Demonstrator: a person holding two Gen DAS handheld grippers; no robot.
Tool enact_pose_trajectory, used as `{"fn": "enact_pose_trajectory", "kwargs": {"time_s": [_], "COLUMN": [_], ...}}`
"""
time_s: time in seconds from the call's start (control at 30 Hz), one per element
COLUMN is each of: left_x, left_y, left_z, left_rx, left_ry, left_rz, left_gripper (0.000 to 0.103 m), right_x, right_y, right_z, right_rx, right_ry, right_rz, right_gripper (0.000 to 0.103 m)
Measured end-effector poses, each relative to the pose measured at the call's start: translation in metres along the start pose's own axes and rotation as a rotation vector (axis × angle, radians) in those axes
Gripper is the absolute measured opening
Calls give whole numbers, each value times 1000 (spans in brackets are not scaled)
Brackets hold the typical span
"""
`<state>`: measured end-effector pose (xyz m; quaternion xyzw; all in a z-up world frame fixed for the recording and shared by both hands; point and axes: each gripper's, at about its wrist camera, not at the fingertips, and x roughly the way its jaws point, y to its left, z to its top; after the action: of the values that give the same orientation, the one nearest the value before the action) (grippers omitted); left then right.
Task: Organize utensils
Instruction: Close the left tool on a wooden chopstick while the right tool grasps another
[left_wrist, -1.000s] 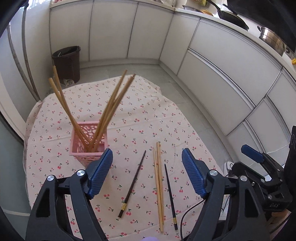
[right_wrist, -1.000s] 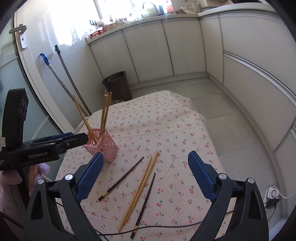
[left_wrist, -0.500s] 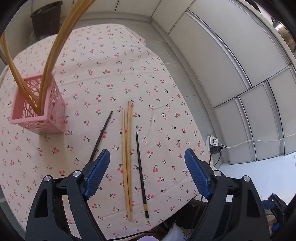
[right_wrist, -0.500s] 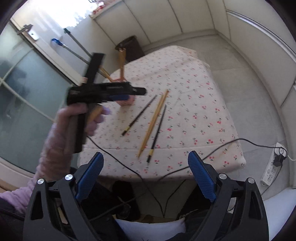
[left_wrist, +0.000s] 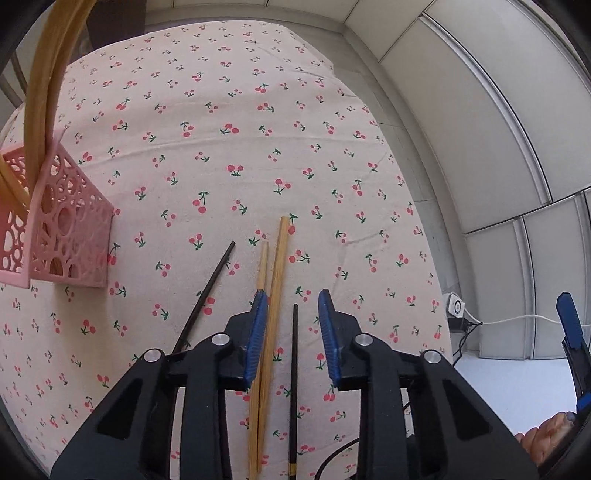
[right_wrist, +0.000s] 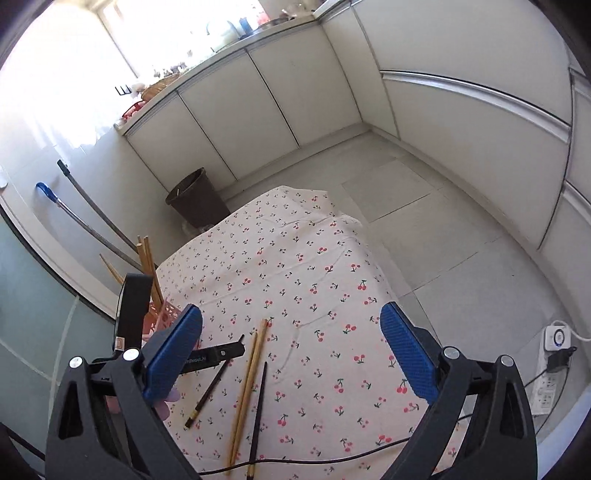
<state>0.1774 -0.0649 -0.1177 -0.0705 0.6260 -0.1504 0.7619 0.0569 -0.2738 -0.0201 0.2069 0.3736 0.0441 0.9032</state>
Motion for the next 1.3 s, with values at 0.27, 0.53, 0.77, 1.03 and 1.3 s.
{"fn": "enact_pose_trajectory", "kwargs": {"time_s": [0.27, 0.53, 0.77, 1.03, 1.3], "left_x": [25, 42, 49, 40, -41], "left_y": [5, 11, 7, 8, 14], "left_z": [11, 20, 22, 8, -29], "left_rx": [6, -28, 2, 66, 140], "left_ry": [7, 25, 16, -74, -189], "left_rz": [80, 105, 135, 119, 89], "left_gripper": [20, 12, 11, 4, 4], "right_x": [25, 32, 39, 68, 121], "right_y": [1, -2, -1, 0, 15], "right_z": [3, 0, -1, -5, -10], "right_rx": [-6, 18, 16, 19, 41], "right_ry": [83, 137, 162, 217, 332], "right_rz": [7, -3, -36, -70, -48], "right_gripper": [94, 94, 94, 94, 90]}}
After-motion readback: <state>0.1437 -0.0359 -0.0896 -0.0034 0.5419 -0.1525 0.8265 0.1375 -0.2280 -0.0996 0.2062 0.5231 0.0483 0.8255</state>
